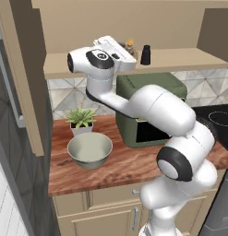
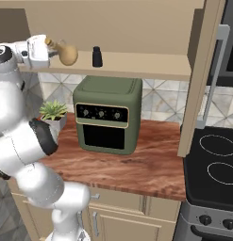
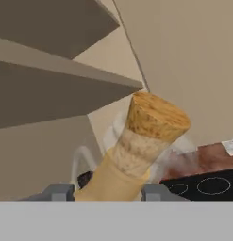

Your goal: Retrieve the bottle and the shaker from the cabinet and place them next to the mixing bowl on the counter. Then add garlic from the fridge to the mixing bowl.

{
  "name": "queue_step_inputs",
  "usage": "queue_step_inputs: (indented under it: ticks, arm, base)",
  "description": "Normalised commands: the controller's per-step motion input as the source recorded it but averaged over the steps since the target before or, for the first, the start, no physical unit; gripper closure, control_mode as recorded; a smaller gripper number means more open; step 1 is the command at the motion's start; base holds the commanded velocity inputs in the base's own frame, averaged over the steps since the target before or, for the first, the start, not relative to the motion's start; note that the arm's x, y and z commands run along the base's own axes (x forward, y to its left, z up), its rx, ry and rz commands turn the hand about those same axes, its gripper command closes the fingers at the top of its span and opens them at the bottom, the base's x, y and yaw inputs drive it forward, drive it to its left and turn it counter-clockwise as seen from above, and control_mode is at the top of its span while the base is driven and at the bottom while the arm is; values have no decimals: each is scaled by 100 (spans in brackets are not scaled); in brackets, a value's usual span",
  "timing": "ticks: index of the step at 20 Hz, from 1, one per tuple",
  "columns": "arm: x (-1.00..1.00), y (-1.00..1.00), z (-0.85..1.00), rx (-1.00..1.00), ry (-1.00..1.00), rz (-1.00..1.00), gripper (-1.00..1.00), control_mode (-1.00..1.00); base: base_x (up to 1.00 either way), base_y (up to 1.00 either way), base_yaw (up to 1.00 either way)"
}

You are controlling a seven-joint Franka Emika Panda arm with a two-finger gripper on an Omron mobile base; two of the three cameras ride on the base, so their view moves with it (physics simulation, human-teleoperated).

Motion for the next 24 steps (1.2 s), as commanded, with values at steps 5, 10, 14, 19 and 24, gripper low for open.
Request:
queue_step_inputs:
  ticks: [5, 10, 14, 19, 24]
  arm:
    - [-73, 0, 95, 0, -44, -26, 100, -100]
    - [-93, -10, 41, 0, -16, -23, 100, -100]
    - [-100, -58, -18, 0, 13, -14, 100, -100]
    - [-100, -68, -31, 0, 12, -6, 100, -100]
    - [-100, -37, -66, -5, 2, 0, 100, -100]
  base:
    - [0, 0, 0]
    - [0, 0, 0]
    - [0, 0, 0]
    - [0, 0, 0]
    - [0, 0, 0]
